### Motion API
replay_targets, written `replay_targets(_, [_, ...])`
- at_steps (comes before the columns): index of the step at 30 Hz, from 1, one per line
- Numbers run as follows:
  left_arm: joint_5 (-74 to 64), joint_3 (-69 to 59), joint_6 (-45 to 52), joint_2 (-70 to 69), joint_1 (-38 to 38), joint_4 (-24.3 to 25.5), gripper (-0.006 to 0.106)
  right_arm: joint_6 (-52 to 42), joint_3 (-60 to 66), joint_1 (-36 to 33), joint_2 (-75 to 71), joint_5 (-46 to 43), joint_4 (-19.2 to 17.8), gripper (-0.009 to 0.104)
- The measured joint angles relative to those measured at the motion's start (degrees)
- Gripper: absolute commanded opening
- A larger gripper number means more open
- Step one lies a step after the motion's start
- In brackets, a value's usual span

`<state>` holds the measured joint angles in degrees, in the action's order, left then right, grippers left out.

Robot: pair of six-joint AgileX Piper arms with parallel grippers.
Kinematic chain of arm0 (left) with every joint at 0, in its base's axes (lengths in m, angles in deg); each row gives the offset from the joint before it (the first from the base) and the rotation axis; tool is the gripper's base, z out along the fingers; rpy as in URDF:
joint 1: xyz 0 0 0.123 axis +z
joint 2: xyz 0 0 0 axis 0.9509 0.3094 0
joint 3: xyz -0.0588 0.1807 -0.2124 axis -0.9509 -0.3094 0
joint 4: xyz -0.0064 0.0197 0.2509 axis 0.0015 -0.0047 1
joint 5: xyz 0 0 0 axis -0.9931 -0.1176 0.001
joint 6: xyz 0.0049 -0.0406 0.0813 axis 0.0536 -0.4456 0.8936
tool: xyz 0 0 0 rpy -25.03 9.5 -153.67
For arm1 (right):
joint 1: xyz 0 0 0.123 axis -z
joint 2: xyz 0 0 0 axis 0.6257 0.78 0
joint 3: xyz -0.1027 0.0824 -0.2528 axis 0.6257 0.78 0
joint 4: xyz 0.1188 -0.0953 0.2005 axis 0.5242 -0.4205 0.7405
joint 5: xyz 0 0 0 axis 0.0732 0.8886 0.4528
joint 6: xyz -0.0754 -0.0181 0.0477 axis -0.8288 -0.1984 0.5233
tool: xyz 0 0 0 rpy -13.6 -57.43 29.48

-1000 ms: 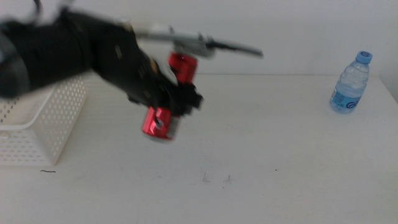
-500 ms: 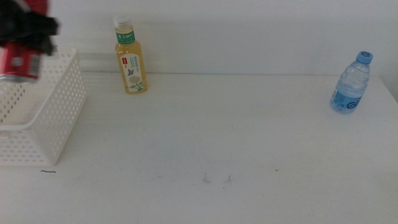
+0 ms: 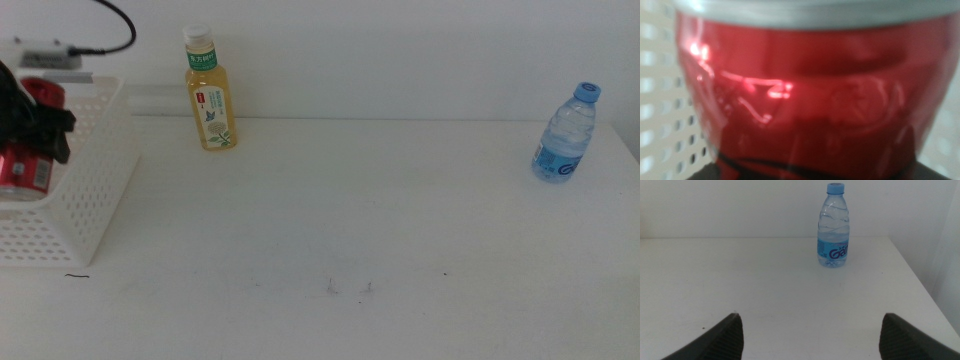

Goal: Use arms to grab the bottles and put them into the dustbin to the left of the table.

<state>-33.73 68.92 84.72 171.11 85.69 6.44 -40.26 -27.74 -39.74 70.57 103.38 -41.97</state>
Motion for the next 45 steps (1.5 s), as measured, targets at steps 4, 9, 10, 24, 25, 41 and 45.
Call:
replay_targets(4, [0.41,0.00,0.00,3.20,0.00,0.35,0.013,0.00,0.00,0.00,0.00,0.00,0.00,0.091])
replay_targets(9, [1.50,0.00,0.00,5.46,0.00,0.69,0.056,0.00,0.00,0.00,0.00,0.00,0.00,0.091])
replay_targets(10, [1.50,0.00,0.00,5.56,0.00,0.82,0.068,0.00,0.00,0.00,0.00,0.00,0.00,0.091])
replay_targets(24, [-0.14,-1.13,0.28,-9.54,-1.88,1.83,0.094,0.00,0.00,0.00,0.00,0.00,0.00,0.091])
replay_targets(25, [0.71,-2.07,-0.18,-12.47,-3.08,1.83,0.094,0.00,0.00,0.00,0.00,0.00,0.00,0.091])
replay_targets(41, [58.66,-59.08,-23.80,-48.66,-26.83,13.77,0.094,0.00,0.00,0.00,0.00,0.00,0.00,0.091])
replay_targets(45, [81.90,-73.84,-23.87,-44.63,-26.93,12.39,0.094,0.00,0.00,0.00,0.00,0.00,0.00,0.091])
